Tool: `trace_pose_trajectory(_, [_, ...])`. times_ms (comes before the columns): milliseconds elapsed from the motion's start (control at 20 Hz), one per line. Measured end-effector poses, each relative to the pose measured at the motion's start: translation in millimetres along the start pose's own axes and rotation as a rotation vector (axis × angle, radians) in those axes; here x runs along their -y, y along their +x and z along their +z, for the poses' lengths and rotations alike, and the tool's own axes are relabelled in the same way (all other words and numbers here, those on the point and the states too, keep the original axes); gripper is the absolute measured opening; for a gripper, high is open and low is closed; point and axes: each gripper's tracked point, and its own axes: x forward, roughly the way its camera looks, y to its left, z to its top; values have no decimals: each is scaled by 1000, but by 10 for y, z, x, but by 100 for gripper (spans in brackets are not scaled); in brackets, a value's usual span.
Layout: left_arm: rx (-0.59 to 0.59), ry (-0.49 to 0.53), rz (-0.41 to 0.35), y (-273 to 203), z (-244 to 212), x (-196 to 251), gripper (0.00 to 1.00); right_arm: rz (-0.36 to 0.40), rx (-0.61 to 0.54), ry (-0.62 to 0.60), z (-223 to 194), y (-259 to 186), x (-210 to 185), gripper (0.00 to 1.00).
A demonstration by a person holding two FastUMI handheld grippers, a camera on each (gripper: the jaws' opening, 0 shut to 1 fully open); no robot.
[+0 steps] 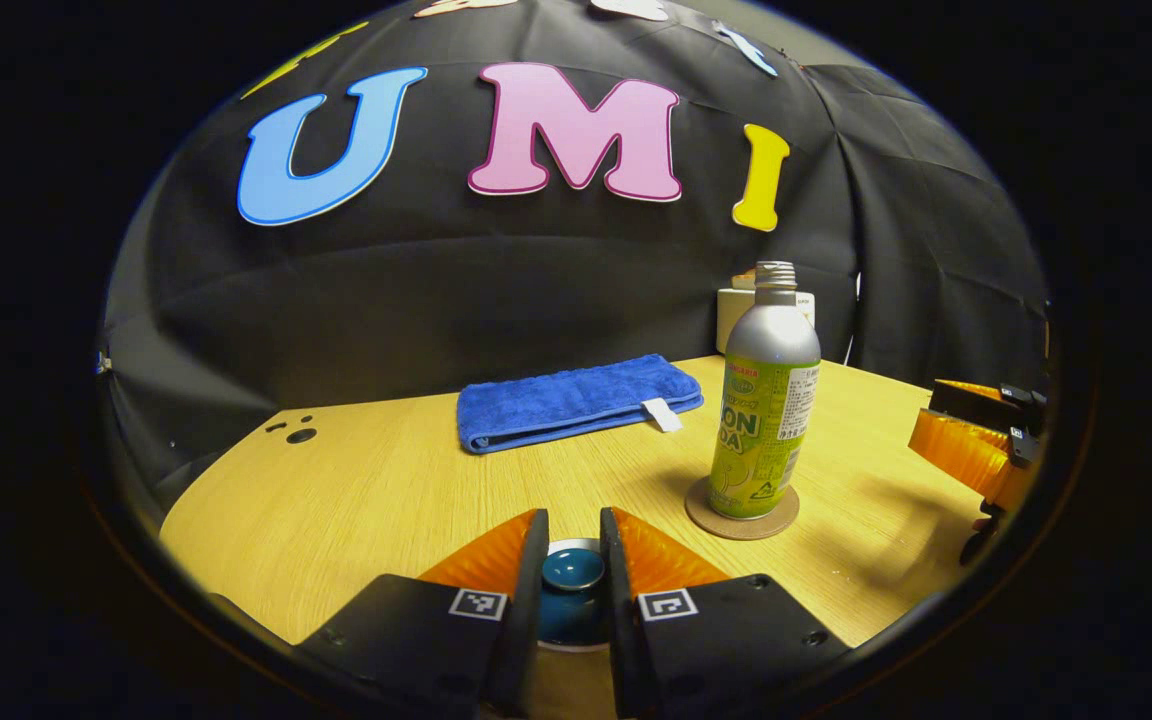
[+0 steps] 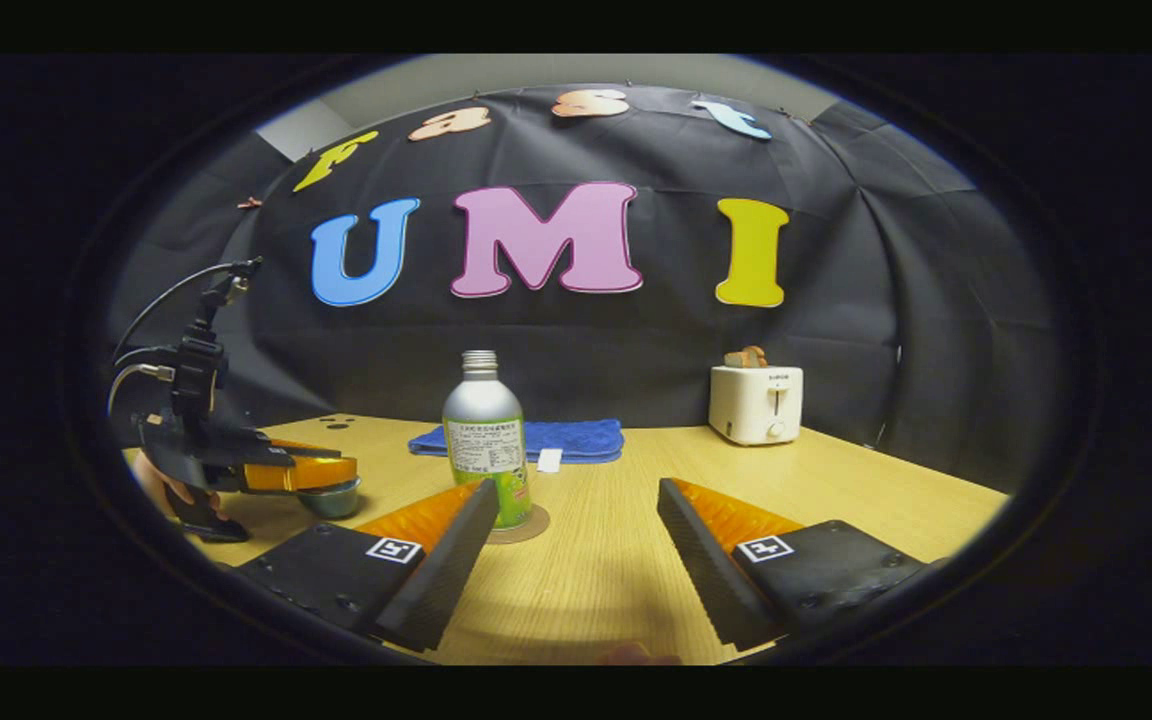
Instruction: Open the teacup lid with one hand, grasp the water bottle and pour water into the teacup with the other hand; after pouring, place the water bottle on the coaster and then close the teacup lid.
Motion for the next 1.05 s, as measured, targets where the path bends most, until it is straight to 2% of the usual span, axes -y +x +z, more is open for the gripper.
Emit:
trace_pose_trajectory(100, [3, -7, 0, -9, -5, 4, 39, 0, 0, 0, 3, -2, -5, 98])
trace_pose_trajectory(150, [2, -8, 5, -20, -11, 6, 36, 0, 1, 0, 6, -1, -6, 98])
trace_pose_trajectory(200, [5, -6, 12, -26, -8, -4, 38, 0, 0, 0, 5, 3, -5, 98])
trace_pose_trajectory(300, [23, 0, 30, -81, 34, -24, 48, 0, 1, 0, 6, 1, -4, 98])
trace_pose_trajectory(350, [45, -1, 35, -122, 85, -29, 49, 0, 1, 0, 2, 5, -5, 98])
trace_pose_trajectory(450, [103, -21, 37, -254, 225, -19, 72, 0, 1, 0, 6, 5, -6, 98])
trace_pose_trajectory(500, [141, -40, 39, -342, 302, -14, 92, 0, 1, 0, 4, 5, -6, 98])
trace_pose_trajectory(550, [179, -62, 45, -459, 375, -19, 98, 0, 1, 0, 3, 2, -6, 98])
trace_pose_trajectory(750, [281, -147, 70, -888, 486, 38, 99, 13, 0, 1, 6, -28, -55, 98])
trace_pose_trajectory(1050, [294, -143, 108, -1072, 337, 339, 95, 67, 0, 1, 10, -209, -263, 98])
